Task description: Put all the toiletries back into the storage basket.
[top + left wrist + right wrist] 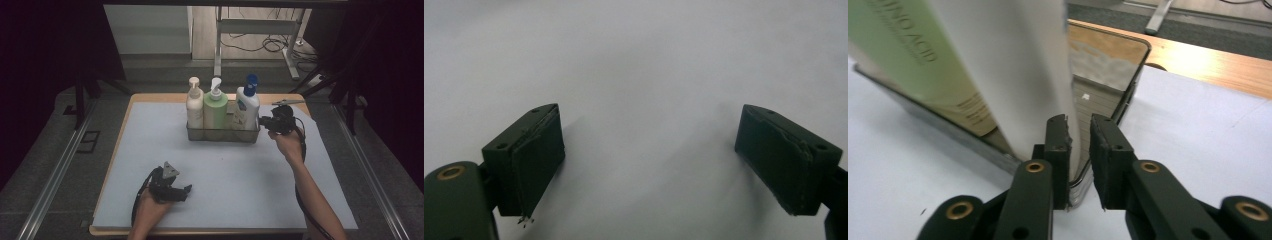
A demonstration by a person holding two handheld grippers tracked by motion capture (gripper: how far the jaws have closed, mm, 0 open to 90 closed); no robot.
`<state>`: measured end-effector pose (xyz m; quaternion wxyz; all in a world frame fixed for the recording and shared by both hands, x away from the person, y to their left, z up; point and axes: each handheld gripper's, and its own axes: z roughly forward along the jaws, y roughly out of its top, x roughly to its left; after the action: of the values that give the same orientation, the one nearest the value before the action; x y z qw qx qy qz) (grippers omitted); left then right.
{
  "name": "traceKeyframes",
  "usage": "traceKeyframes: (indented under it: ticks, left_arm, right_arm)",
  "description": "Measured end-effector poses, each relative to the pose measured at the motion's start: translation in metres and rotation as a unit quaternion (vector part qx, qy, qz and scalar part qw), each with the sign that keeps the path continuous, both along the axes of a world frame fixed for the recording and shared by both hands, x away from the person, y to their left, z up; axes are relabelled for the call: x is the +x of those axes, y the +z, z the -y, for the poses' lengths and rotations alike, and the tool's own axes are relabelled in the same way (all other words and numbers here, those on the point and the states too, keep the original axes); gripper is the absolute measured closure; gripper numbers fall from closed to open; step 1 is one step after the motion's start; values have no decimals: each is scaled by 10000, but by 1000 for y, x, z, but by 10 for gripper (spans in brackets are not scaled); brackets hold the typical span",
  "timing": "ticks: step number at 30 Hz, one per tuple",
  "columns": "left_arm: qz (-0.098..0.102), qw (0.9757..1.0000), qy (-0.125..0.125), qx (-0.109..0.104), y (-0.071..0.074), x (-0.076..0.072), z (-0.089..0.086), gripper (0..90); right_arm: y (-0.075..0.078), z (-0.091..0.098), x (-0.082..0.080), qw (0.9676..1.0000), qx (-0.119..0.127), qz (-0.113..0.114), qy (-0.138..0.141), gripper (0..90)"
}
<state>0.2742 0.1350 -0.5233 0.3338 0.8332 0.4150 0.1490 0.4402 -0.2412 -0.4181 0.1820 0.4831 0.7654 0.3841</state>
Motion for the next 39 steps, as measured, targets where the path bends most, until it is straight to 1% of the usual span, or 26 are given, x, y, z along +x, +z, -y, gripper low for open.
traceKeyframes:
  ticks: [3, 6, 8, 10, 15, 17, 18, 21, 24, 27, 29, 33, 39]
  left_arm:
    - [0, 10000, 0, 0, 0, 0, 0, 121]
    - [0, 10000, 0, -1, 0, 0, 0, 121]
    - [0, 10000, 0, 0, 0, 0, 0, 121]
    - [0, 10000, 0, -2, 0, 0, 0, 121]
    - [-1, 10000, -3, 8, 0, 0, 0, 121]
    - [-2, 10000, -3, 8, 0, 0, 0, 121]
    - [-1, 10000, -3, 8, 0, 0, 0, 121]
    - [-1, 10000, -3, 8, 0, 0, 0, 121]
    - [-2, 10000, -3, 8, 0, 0, 0, 121]
    - [-3, 10000, -4, 5, 0, 0, 0, 121]
    - [-2, 10000, 0, -1, 0, 0, 0, 121]
    - [-3, 10000, 0, -1, 0, 0, 0, 121]
    - [-3, 10000, -1, -2, 0, 0, 0, 121]
  right_arm:
    - [-3, -2, 6, 9999, -45, 11, -91, 841]
    - [-6, -5, 13, 9999, -97, 33, -115, 871]
    - [-7, -6, 17, 9999, -79, 35, -120, 891]
    - [-9, -8, 20, 9998, -138, 52, -124, 896]
    - [-12, -12, 28, 9998, -118, 5, -162, 897]
    - [-14, -14, 31, 9998, -162, 6, -147, 898]
    - [-15, -16, 32, 9998, -136, -18, -160, 898]
    - [-18, -18, 35, 9997, -184, -41, -162, 898]
    - [-22, -18, 37, 9997, -125, -127, -186, 898]
    - [-25, -18, 37, 9995, -177, -160, -182, 898]
    - [-26, -19, 37, 9995, -159, -197, -181, 898]
    - [-29, -22, 38, 9996, -148, -218, -137, 898]
    - [-33, -26, 39, 9994, -208, -260, -101, 894]
